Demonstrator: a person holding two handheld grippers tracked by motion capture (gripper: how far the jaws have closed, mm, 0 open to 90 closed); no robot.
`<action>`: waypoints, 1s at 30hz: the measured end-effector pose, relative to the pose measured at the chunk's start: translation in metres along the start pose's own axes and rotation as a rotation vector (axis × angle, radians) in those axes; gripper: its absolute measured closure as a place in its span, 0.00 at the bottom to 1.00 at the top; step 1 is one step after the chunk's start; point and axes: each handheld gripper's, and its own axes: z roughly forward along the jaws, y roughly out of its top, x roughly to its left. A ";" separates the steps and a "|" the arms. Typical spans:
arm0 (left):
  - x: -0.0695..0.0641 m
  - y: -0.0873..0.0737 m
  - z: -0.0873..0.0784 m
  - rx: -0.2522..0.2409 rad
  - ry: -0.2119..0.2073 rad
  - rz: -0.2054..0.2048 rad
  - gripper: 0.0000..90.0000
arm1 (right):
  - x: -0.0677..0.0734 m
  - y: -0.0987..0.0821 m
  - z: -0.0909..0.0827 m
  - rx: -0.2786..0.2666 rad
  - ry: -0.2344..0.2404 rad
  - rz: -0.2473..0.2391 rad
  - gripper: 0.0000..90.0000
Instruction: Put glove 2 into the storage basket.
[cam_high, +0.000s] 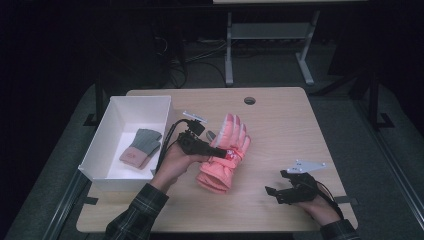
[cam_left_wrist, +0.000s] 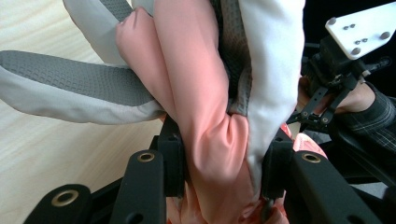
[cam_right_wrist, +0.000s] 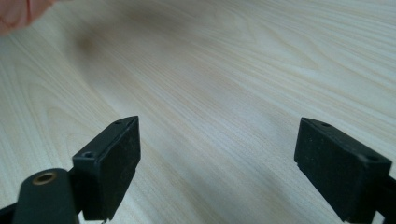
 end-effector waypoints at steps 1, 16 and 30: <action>-0.001 0.001 -0.003 -0.003 0.007 0.003 0.68 | 0.000 0.000 0.000 0.001 0.000 -0.003 0.16; -0.006 0.019 -0.052 -0.028 0.057 0.019 0.68 | 0.001 0.000 0.001 -0.001 -0.003 0.001 0.16; -0.002 0.033 -0.103 -0.072 0.112 0.018 0.67 | 0.001 0.000 0.000 -0.003 -0.008 -0.003 0.16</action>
